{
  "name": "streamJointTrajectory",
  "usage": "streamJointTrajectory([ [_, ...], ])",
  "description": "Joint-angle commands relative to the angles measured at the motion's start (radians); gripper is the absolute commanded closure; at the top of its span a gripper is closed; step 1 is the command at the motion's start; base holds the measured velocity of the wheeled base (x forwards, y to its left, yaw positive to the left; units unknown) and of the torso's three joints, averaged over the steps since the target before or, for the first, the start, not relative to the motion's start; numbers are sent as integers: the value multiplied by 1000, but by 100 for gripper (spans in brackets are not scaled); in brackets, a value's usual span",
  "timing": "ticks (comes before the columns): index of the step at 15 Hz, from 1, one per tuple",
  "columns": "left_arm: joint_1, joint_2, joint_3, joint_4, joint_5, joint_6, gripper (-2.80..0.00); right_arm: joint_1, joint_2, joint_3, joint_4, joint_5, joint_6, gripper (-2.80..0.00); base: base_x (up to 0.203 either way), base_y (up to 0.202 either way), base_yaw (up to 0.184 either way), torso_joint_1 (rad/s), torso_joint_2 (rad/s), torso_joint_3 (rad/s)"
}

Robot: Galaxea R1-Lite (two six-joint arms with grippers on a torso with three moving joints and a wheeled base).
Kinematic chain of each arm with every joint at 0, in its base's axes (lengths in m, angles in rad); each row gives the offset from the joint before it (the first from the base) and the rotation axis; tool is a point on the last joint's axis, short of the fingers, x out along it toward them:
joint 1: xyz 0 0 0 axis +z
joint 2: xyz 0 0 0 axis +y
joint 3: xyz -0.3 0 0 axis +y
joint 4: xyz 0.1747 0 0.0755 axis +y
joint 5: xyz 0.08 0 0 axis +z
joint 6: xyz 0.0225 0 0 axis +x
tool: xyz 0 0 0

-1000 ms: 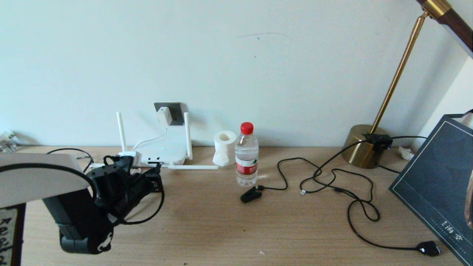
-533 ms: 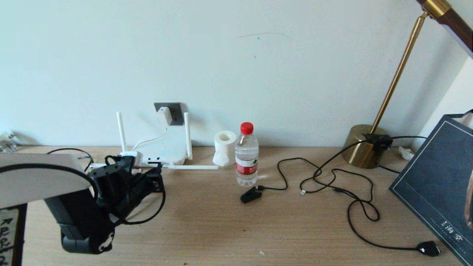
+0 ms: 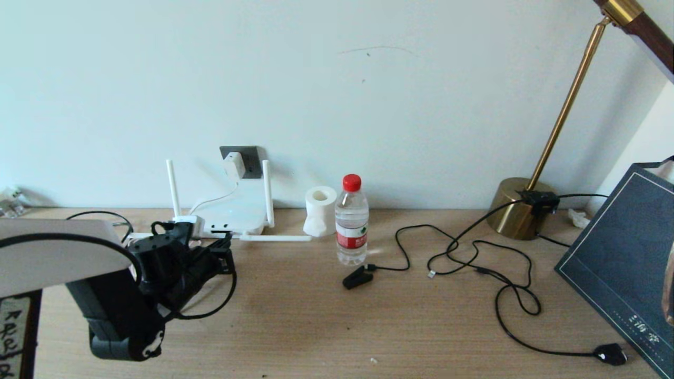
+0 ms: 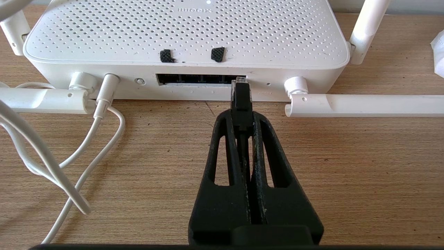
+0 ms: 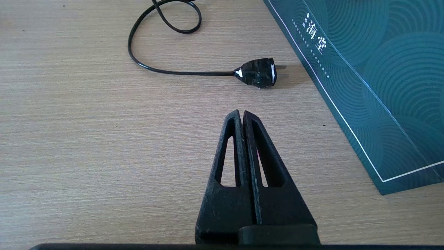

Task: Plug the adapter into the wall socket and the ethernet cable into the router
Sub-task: Plug cable into router interface

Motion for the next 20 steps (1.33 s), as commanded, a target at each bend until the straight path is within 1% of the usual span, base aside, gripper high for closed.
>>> streamJointTrajectory([
  [1, 0, 3, -3, -9, 0, 0, 0, 0, 1, 0, -1, 1, 0, 0, 0, 0, 0, 0, 0, 0],
  [20, 8, 9, -2, -9, 0, -1, 0, 0, 1, 0, 0, 1, 0, 0, 0, 0, 0, 0, 0, 0],
])
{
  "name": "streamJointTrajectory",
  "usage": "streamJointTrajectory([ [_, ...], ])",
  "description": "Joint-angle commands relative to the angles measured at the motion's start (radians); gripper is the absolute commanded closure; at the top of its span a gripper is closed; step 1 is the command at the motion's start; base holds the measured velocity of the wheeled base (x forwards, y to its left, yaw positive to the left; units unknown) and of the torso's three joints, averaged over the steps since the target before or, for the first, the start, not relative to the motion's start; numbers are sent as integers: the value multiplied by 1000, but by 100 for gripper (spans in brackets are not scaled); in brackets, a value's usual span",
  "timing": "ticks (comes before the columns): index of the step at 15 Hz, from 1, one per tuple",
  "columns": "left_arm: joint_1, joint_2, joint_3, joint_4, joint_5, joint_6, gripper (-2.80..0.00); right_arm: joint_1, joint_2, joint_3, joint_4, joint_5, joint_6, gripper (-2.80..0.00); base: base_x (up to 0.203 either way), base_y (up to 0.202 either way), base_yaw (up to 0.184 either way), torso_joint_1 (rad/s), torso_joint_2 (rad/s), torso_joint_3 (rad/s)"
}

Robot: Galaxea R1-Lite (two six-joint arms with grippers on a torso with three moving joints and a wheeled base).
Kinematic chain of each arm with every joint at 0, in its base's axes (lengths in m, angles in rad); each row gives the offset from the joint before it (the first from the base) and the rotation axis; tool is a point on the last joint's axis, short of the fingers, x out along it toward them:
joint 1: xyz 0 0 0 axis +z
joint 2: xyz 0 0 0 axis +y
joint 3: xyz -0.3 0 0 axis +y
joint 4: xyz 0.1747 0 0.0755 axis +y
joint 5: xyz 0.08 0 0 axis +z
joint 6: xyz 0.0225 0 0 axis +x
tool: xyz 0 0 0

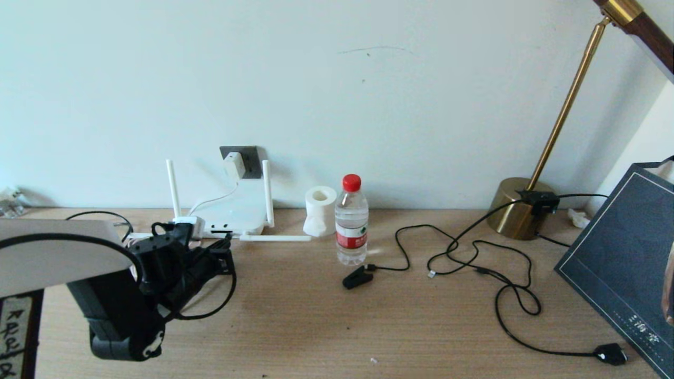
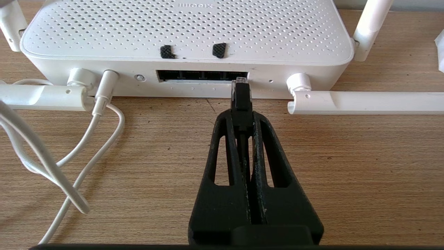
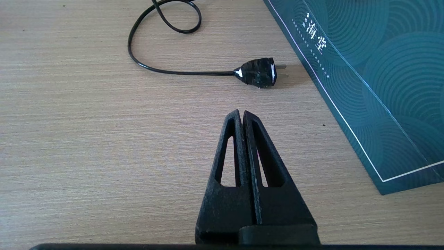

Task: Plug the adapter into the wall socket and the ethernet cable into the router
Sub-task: Plug cable into router interface

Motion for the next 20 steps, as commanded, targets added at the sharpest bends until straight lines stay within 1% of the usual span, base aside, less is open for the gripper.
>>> streamJointTrajectory([
  [1, 3, 1, 0, -8, -1, 0, 0, 0, 1, 0, -2, 1, 0, 0, 0, 0, 0, 0, 0, 0],
  [20, 3, -17, 14, -8, 1, 0, 0, 0, 1, 0, -1, 1, 0, 0, 0, 0, 0, 0, 0, 0],
])
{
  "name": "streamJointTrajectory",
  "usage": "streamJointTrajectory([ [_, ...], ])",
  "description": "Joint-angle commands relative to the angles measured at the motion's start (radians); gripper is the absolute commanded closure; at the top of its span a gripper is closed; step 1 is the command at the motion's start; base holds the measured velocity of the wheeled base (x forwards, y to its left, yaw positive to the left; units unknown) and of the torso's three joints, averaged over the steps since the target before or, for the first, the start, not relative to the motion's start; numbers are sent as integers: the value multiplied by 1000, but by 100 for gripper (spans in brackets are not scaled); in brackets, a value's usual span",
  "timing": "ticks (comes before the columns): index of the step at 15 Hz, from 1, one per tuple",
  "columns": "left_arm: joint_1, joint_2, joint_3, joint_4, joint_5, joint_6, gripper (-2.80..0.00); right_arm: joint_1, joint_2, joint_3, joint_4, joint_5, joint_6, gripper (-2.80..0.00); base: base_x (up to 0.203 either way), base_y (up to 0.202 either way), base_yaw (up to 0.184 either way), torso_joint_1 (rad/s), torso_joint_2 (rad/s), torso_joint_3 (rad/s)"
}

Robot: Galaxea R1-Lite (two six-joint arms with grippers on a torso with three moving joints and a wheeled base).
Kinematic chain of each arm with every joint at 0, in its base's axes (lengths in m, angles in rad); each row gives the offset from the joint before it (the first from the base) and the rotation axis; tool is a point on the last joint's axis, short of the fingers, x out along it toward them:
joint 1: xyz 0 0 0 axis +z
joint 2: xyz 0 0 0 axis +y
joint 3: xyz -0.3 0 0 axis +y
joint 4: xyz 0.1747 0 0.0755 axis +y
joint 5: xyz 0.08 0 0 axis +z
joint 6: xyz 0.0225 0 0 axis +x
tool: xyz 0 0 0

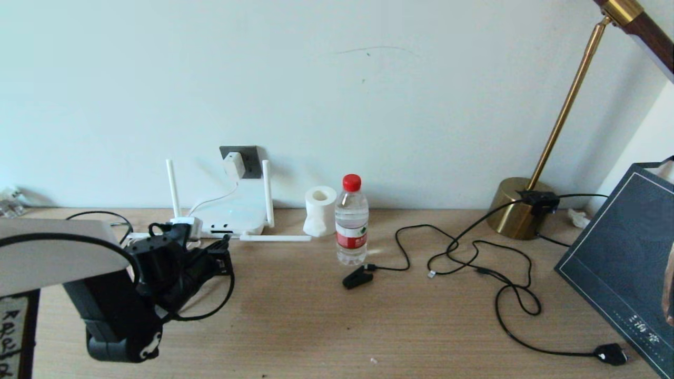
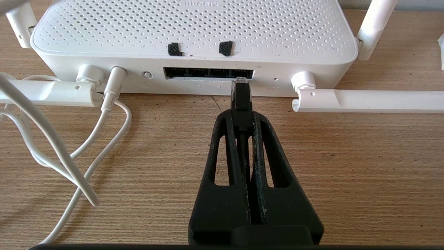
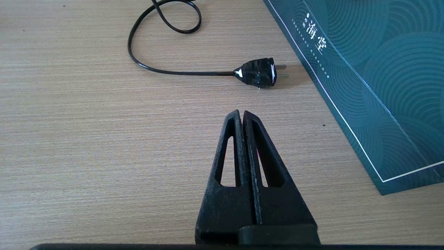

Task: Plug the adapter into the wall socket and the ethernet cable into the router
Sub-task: Plug cable into router interface

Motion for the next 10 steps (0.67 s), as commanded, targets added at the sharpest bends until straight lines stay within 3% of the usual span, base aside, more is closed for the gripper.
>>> streamJointTrajectory([
  [1, 0, -6, -1, -8, 0, 0, 0, 0, 1, 0, 0, 0, -1, 0, 0, 0, 0, 0, 0, 0],
  [10, 0, 1, -3, -8, 0, -1, 0, 0, 1, 0, 0, 0, -1, 0, 0, 0, 0, 0, 0, 0],
])
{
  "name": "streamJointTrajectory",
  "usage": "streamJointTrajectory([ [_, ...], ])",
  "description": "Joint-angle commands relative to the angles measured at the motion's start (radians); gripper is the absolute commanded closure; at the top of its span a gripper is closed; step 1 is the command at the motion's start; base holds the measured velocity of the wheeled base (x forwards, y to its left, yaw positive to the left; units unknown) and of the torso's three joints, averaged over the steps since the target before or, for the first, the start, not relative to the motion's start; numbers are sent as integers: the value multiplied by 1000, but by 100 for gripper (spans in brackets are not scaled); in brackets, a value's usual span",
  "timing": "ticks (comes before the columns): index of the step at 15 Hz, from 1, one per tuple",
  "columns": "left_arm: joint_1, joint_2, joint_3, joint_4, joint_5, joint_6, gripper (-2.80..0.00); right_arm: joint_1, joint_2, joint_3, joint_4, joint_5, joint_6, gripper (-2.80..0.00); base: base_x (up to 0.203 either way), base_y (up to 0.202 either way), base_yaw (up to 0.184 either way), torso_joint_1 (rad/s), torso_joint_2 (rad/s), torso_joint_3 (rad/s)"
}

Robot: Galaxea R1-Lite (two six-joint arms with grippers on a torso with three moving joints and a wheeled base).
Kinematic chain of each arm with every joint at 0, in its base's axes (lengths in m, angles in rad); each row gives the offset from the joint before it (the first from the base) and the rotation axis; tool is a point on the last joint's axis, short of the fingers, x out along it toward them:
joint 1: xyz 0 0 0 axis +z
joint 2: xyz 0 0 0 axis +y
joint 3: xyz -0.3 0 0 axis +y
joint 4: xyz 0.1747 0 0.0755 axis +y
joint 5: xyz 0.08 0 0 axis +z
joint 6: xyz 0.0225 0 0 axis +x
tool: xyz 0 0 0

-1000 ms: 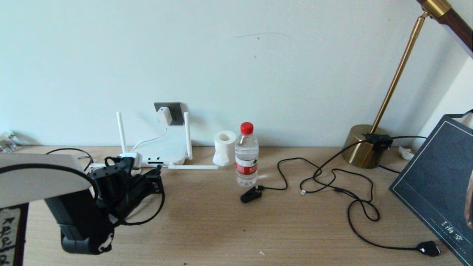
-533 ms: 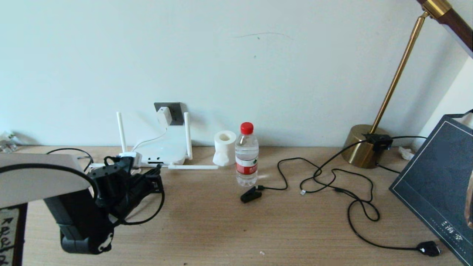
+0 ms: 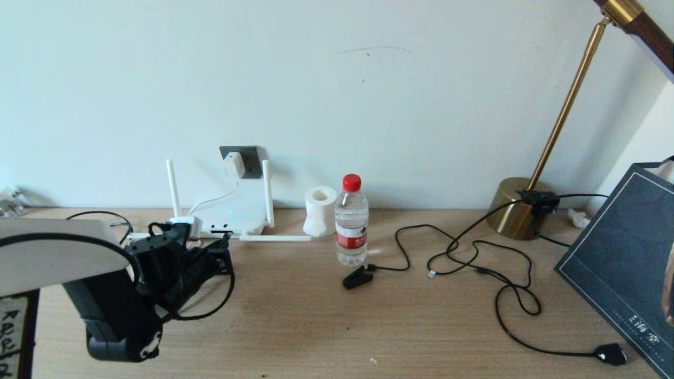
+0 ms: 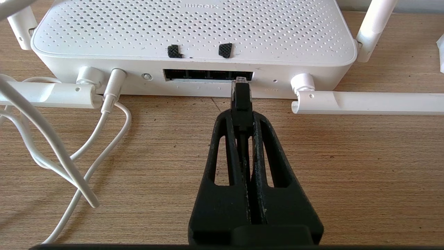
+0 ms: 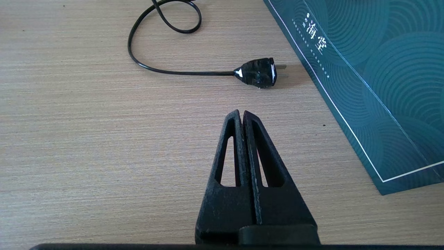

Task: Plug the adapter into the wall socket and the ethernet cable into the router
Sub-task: Plug cable into router interface

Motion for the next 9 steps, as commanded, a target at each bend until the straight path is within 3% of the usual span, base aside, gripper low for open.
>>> streamJointTrajectory([
  [1, 0, 3, 0, -8, 0, 0, 0, 0, 1, 0, 0, -1, -1, 0, 0, 0, 0, 0, 0, 0],
  [9, 0, 10, -11, -8, 0, 2, 0, 1, 1, 0, -1, 0, -1, 0, 0, 0, 0, 0, 0, 0],
])
